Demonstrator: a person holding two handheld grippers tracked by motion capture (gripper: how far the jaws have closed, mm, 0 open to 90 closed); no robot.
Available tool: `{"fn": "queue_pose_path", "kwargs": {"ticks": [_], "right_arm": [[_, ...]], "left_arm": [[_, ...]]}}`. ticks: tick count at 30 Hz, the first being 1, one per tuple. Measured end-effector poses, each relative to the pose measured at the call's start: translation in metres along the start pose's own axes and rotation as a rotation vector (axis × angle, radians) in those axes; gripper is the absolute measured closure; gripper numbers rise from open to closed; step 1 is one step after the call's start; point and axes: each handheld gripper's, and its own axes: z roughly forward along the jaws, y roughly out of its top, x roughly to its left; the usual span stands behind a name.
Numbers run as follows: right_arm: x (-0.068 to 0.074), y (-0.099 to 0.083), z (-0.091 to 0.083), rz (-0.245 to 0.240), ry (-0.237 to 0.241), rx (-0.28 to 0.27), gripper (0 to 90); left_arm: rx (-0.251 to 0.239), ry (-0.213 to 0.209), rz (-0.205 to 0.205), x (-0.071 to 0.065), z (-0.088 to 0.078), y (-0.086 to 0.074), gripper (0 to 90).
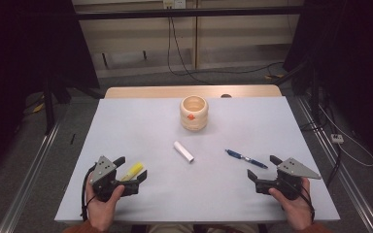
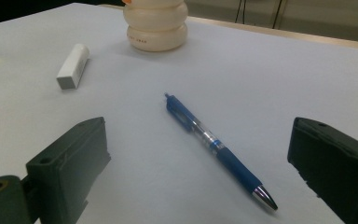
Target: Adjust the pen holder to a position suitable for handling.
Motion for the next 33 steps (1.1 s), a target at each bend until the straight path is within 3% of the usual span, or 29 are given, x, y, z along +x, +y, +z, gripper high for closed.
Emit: {"fn": "queue_pose_path", "kwargs": {"ticks": [11, 16, 22, 28, 33], "right_arm": [[-0.001, 0.001, 0.005, 0.008, 0.043, 0.044, 6.1], [-0.002, 0.004, 0.005, 0.036, 0.093, 0.087, 6.2], [-0.002, 0.009, 0.010, 0.030, 0.103, 0.113, 6.2], [-0.001, 0.019, 0.017, 0.027, 0.080, 0.117, 6.0], [0.003, 0.032, 0.027, 0.007, 0.092, 0.109, 7.3]], "left_arm": [[0.007, 0.006, -0.007, 0.000, -0.001, -0.001, 6.2], [0.019, 0.011, -0.002, 0.000, -0.001, -0.002, 6.3], [0.022, 0.016, 0.003, 0.000, -0.002, -0.002, 6.3], [0.028, 0.007, 0.012, -0.001, -0.001, -0.002, 6.4], [0.027, 0.001, 0.014, -0.001, -0.001, -0.001, 6.4]]}}
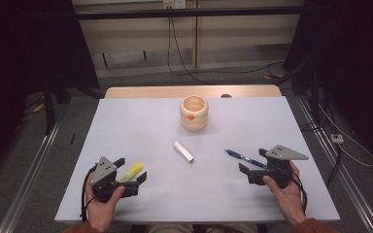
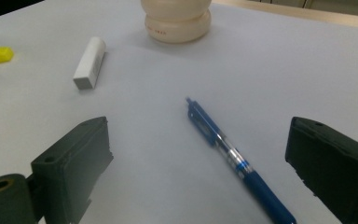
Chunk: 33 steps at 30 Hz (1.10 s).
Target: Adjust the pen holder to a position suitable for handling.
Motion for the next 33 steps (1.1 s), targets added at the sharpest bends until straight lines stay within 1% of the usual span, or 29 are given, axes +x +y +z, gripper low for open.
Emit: {"fn": "queue_pose_path", "kwargs": {"ticks": [3, 4, 5, 8, 10, 13, 14, 15, 17, 19, 22, 24, 26, 28, 29, 30, 31, 33], "right_arm": [[0.001, 0.009, 0.009, -0.010, 0.004, -0.003, 8.1], [0.001, 0.009, 0.009, -0.010, 0.004, -0.003, 8.1], [0.002, 0.018, 0.017, -0.017, 0.009, -0.001, 9.8], [0.004, 0.031, 0.027, -0.037, 0.003, -0.010, 11.9], [0.005, 0.041, 0.034, -0.050, 0.018, -0.023, 11.3], [0.005, 0.057, 0.046, -0.070, 0.009, -0.024, 11.7], [0.005, 0.057, 0.046, -0.070, 0.009, -0.024, 11.7], [0.004, 0.067, 0.055, -0.076, 0.013, -0.020, 12.6], [0.002, 0.077, 0.065, -0.081, 0.010, -0.014, 14.1], [-0.001, 0.087, 0.075, -0.071, 0.010, -0.008, 14.4], [-0.005, 0.102, 0.090, -0.081, -0.015, -0.005, 15.5], [-0.007, 0.111, 0.101, -0.081, -0.009, -0.005, 17.3], [-0.007, 0.120, 0.112, -0.083, 0.003, -0.001, 20.5], [-0.007, 0.129, 0.123, -0.088, 0.003, -0.001, 23.7], [-0.007, 0.129, 0.123, -0.088, 0.003, -0.001, 23.7], [-0.006, 0.134, 0.129, -0.087, 0.008, -0.005, 25.6], [-0.005, 0.143, 0.140, -0.102, 0.011, -0.002, 29.6], [-0.005, 0.152, 0.151, -0.110, 0.010, 0.009, 33.3]], "left_arm": [[0.000, -0.004, -0.001, 0.000, 0.000, 0.000, 6.4], [0.000, -0.004, -0.001, 0.000, 0.000, 0.000, 6.4], [-0.002, -0.005, -0.001, 0.000, 0.000, 0.001, 6.4], [-0.003, -0.010, 0.001, 0.000, 0.002, 0.002, 6.4], [0.001, -0.015, 0.002, 0.000, 0.003, 0.002, 6.4], [-0.001, -0.022, -0.001, -0.001, 0.004, 0.002, 6.4], [0.000, -0.024, -0.002, 0.000, 0.004, 0.002, 6.4], [-0.001, -0.025, -0.003, 0.000, 0.004, 0.002, 6.4], [-0.004, -0.025, -0.002, 0.001, 0.004, 0.002, 6.4], [-0.002, -0.019, 0.002, 0.001, 0.004, 0.002, 6.4], [0.006, -0.027, 0.013, -0.001, 0.004, 0.001, 6.4], [0.006, -0.028, 0.012, -0.002, 0.003, 0.001, 6.4], [0.001, -0.025, 0.005, -0.002, 0.002, 0.001, 6.4], [-0.001, -0.023, 0.001, 0.000, 0.001, 0.001, 6.4], [-0.001, -0.023, 0.001, 0.000, 0.001, 0.001, 6.4], [-0.001, -0.024, 0.001, 0.000, 0.001, 0.001, 6.4], [-0.002, -0.024, 0.001, 0.000, 0.001, 0.001, 6.4], [0.002, -0.026, 0.004, 0.000, 0.001, 0.001, 6.4]]}}
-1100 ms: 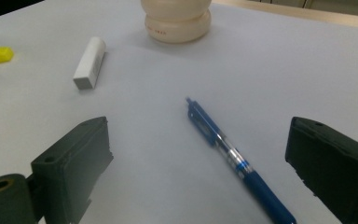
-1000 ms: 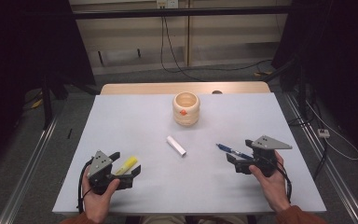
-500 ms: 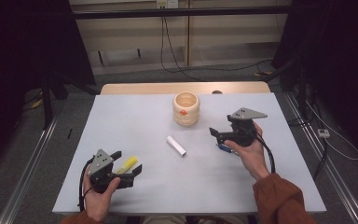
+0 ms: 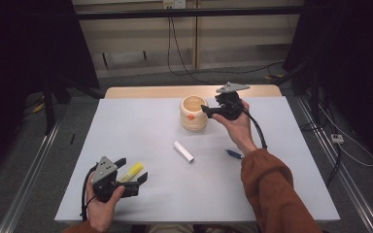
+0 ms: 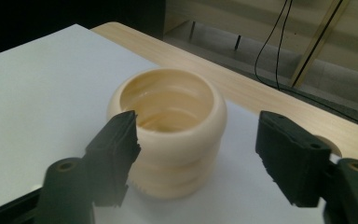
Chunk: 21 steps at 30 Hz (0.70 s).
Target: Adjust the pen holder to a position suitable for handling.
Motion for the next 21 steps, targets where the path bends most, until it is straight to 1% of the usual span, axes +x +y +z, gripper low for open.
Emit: {"fn": "queue_pose_path", "kwargs": {"ticks": [2, 3, 6, 7, 8, 10, 11, 12, 13, 14, 15, 16, 17, 18, 20, 21], "right_arm": [[-0.003, 0.007, 0.011, 0.013, 0.005, 0.002, 36.3], [-0.005, 0.009, 0.017, 0.015, 0.007, 0.008, 38.2], [-0.010, 0.012, 0.034, 0.016, 0.003, 0.036, 41.4], [-0.010, 0.012, 0.034, 0.016, 0.003, 0.036, 41.4], [-0.011, 0.013, 0.045, 0.015, -0.007, 0.067, 41.8], [-0.013, 0.012, 0.053, 0.020, -0.025, 0.073, 41.2], [-0.013, 0.012, 0.053, 0.020, -0.025, 0.073, 41.2], [-0.016, 0.008, 0.061, 0.038, -0.036, 0.076, 42.0], [-0.016, 0.008, 0.061, 0.038, -0.036, 0.076, 42.0], [-0.019, 0.004, 0.067, 0.048, -0.029, 0.095, 43.0], [-0.019, 0.004, 0.067, 0.048, -0.029, 0.095, 43.0], [-0.021, 0.001, 0.071, 0.047, -0.027, 0.107, 47.6], [-0.021, 0.001, 0.071, 0.047, -0.027, 0.107, 47.6], [-0.023, -0.002, 0.073, 0.053, -0.029, 0.113, 49.5], [-0.025, -0.003, 0.074, 0.072, -0.014, 0.106, 52.2], [-0.025, -0.003, 0.075, 0.076, -0.014, 0.106, 52.4]], "left_arm": [[0.000, -0.001, 0.000, 0.000, 0.000, 0.000, 6.4], [-0.001, 0.000, -0.007, 0.000, -0.001, 0.000, 6.4], [-0.003, 0.000, -0.009, 0.001, -0.001, -0.001, 6.4], [0.000, 0.000, -0.008, 0.001, -0.001, 0.000, 6.4], [0.001, 0.000, -0.007, 0.002, -0.001, 0.000, 6.4], [0.002, -0.002, -0.007, 0.002, -0.001, 0.000, 6.4], [0.002, -0.004, -0.008, 0.002, -0.001, 0.000, 6.4], [0.001, -0.008, -0.010, 0.002, -0.001, 0.000, 6.4], [-0.001, -0.009, -0.012, 0.002, -0.001, 0.000, 6.4], [-0.003, -0.009, -0.013, 0.002, -0.001, 0.000, 6.4], [-0.002, -0.011, -0.012, 0.002, -0.001, 0.000, 6.4], [-0.003, -0.009, -0.013, 0.002, -0.002, 0.000, 6.4], [-0.002, -0.009, -0.013, 0.002, -0.002, 0.000, 6.4], [-0.001, -0.011, -0.013, 0.002, -0.002, 0.000, 6.4], [0.000, -0.010, -0.011, 0.002, -0.002, 0.000, 6.4], [-0.003, -0.010, -0.013, 0.002, -0.002, 0.000, 6.4]]}}
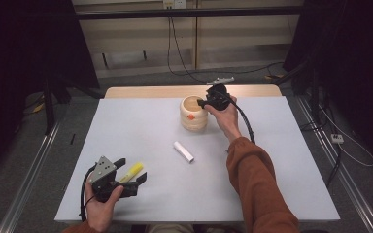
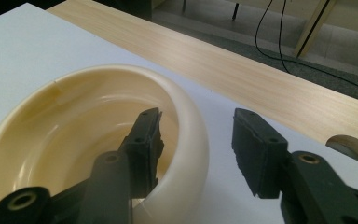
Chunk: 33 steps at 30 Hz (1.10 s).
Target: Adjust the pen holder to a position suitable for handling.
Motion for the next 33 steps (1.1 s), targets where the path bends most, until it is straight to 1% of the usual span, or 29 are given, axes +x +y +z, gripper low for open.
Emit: {"fn": "queue_pose_path", "kwargs": {"ticks": [2, 3, 4, 5, 7, 9, 11, 13, 16, 19, 24, 27, 33], "right_arm": [[0.002, 0.001, 0.000, 0.006, 0.001, 0.002, 52.9], [0.005, 0.002, 0.002, -0.006, -0.001, 0.007, 56.3], [0.005, 0.002, 0.004, -0.013, -0.003, 0.022, 56.7], [0.005, 0.002, 0.004, -0.013, -0.003, 0.022, 56.7], [0.005, 0.003, 0.006, -0.006, 0.012, 0.026, 66.4], [0.005, 0.005, 0.007, -0.017, 0.005, 0.024, 70.3], [0.003, 0.005, 0.007, -0.003, 0.000, 0.028, 74.6], [0.002, 0.006, 0.007, 0.002, 0.006, 0.026, 75.3], [0.002, 0.006, 0.008, -0.015, 0.002, 0.028, 75.9], [0.001, 0.005, 0.007, -0.032, 0.007, 0.030, 76.5], [-0.002, 0.005, 0.001, -0.032, 0.006, 0.023, 77.6], [-0.001, 0.006, -0.002, -0.042, 0.013, 0.027, 78.1], [-0.001, 0.008, -0.009, -0.056, 0.028, 0.014, 78.0]], "left_arm": [[-0.003, -0.001, 0.000, 0.000, 0.000, 0.000, 6.4], [-0.005, -0.001, 0.002, 0.000, 0.000, 0.000, 6.4], [-0.003, -0.002, 0.004, -0.001, 0.000, 0.001, 6.5], [-0.003, -0.003, 0.004, -0.001, -0.001, 0.000, 6.5], [-0.003, -0.003, 0.006, -0.001, -0.001, 0.000, 6.6], [-0.006, -0.003, 0.000, -0.001, -0.002, 0.000, 6.6], [-0.010, -0.004, -0.001, 0.000, -0.002, 0.000, 6.8], [-0.011, -0.008, 0.000, 0.000, -0.003, 0.000, 6.9], [-0.012, -0.008, 0.000, 0.000, -0.003, 0.000, 6.9], [-0.013, -0.009, 0.000, -0.001, -0.003, 0.000, 6.9], [-0.006, -0.010, 0.002, -0.001, -0.002, 0.000, 6.9], [-0.009, -0.010, 0.000, 0.000, -0.002, 0.000, 6.9], [-0.008, -0.009, 0.001, 0.000, -0.002, 0.000, 6.9]]}}
